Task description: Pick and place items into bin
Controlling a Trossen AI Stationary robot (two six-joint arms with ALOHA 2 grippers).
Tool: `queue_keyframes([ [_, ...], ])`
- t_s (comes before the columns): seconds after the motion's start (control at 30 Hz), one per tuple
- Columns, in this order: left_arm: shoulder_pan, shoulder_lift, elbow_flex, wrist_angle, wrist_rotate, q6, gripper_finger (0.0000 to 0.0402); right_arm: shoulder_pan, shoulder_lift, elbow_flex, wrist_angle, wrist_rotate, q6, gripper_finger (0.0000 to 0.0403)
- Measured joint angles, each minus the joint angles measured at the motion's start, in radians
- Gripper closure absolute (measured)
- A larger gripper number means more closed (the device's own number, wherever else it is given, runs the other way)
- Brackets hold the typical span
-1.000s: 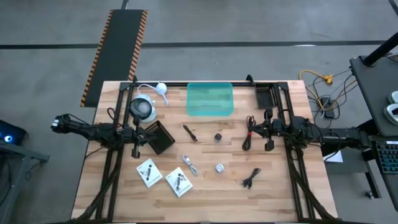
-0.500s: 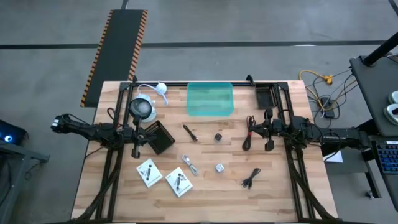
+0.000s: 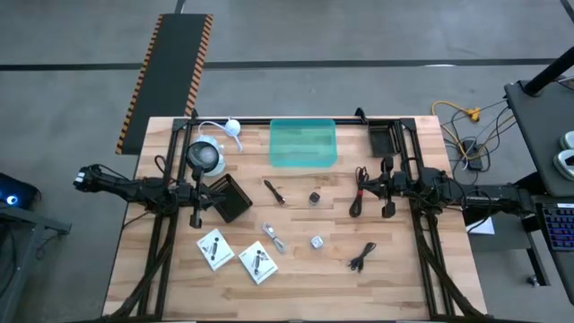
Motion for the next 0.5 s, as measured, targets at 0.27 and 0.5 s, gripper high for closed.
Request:
queue_keyframes([
  [0.27, 0.0, 0.0, 0.0, 0.0, 0.0, 0.0, 0.0386, 0.0, 0.0, 0.0, 0.0, 0.0, 0.002, 0.0394],
  [0.5, 0.0, 0.0, 0.0, 0.0, 0.0, 0.0, 0.0386, 0.0, 0.0, 0.0, 0.0, 0.0, 0.001, 0.0394],
])
